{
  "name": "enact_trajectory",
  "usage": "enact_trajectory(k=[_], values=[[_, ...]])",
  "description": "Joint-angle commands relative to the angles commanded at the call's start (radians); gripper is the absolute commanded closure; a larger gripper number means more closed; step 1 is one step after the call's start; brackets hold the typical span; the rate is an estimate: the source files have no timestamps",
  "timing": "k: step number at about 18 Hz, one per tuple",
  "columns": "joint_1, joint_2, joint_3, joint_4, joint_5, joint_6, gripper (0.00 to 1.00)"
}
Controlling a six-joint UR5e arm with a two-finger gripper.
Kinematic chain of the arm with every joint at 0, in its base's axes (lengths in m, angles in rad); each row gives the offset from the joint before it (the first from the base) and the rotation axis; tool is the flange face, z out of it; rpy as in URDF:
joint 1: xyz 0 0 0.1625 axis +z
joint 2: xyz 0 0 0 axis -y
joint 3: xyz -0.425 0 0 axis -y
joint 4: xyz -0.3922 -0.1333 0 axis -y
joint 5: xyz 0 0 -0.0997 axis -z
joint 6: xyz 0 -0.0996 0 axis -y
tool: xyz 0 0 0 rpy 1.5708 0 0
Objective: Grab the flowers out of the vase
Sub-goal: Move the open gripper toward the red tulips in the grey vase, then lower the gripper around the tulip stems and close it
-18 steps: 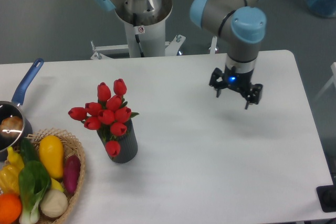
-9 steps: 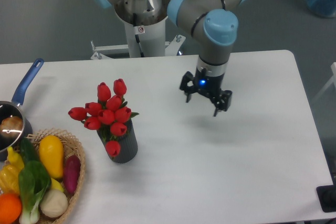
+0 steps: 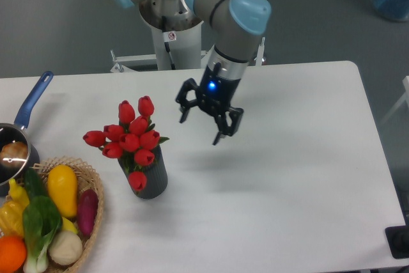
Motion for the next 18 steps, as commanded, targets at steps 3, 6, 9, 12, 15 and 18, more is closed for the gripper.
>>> enact_trajectory(k=[3, 6, 9, 12, 15, 18], values=[[-0.028, -0.005, 0.002, 0.009, -0.064, 0.0, 0.0], [-0.034, -0.015, 0.006, 0.015, -0.095, -0.002, 0.0], [-0.034, -0.018, 0.006, 0.034, -0.137, -0.002, 0.0], [-0.034, -0.029, 0.006, 0.041, -0.144, -0.002, 0.0], [-0.06, -0.029, 0.006, 0.044, -0.147, -0.005, 0.0], [-0.071, -0.034, 0.005, 0.045, -0.149, -0.027, 0.0]])
